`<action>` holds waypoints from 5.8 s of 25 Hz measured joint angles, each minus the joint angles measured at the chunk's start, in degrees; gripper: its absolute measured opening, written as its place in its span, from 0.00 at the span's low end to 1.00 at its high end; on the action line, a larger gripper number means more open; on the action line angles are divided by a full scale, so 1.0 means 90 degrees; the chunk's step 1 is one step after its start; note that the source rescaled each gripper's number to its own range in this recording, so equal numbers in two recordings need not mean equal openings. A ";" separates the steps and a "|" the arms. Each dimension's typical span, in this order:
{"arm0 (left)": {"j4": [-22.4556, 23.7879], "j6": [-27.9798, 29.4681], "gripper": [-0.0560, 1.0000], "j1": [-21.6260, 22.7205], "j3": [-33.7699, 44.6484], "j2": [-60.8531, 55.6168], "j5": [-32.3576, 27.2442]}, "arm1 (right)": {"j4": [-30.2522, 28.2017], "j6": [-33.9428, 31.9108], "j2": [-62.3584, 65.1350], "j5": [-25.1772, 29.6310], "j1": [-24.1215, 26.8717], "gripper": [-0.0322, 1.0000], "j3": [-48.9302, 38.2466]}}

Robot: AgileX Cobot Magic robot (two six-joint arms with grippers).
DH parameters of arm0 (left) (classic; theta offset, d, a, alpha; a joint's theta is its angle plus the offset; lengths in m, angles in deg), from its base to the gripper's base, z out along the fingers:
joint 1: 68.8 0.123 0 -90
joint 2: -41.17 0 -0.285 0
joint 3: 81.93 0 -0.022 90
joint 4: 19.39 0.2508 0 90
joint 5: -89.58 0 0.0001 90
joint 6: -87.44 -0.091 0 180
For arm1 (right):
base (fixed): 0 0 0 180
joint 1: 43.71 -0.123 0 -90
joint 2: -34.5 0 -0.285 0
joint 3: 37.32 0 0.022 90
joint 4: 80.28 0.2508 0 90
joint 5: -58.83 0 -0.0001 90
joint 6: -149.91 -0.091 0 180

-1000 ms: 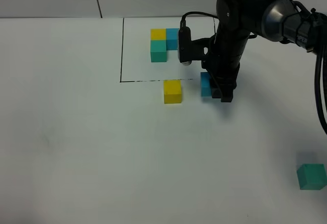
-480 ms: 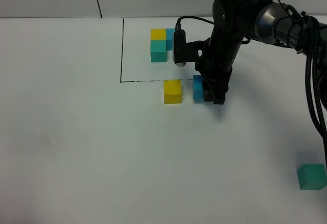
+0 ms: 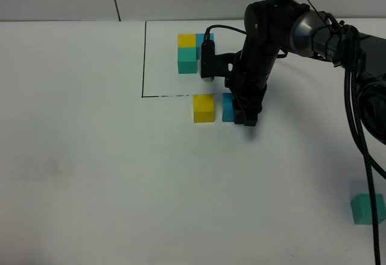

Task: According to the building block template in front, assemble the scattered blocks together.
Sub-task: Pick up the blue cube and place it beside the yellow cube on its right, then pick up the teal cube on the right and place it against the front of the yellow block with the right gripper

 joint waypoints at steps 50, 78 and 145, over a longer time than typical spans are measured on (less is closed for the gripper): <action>0.0000 0.0000 0.64 0.0000 0.0000 0.0000 0.0000 | -0.0066 -0.0051 -0.0087 -0.0280 -0.0232 0.04 0.0043; 0.0000 0.0000 0.64 0.0000 0.0000 0.0000 0.0000 | -0.0313 0.0366 -0.0066 -0.0250 -0.0238 0.62 0.0043; 0.0000 0.0000 0.64 0.0000 0.0000 0.0000 0.0000 | 0.0009 -0.7336 0.5379 -0.3856 0.2150 0.84 -0.8843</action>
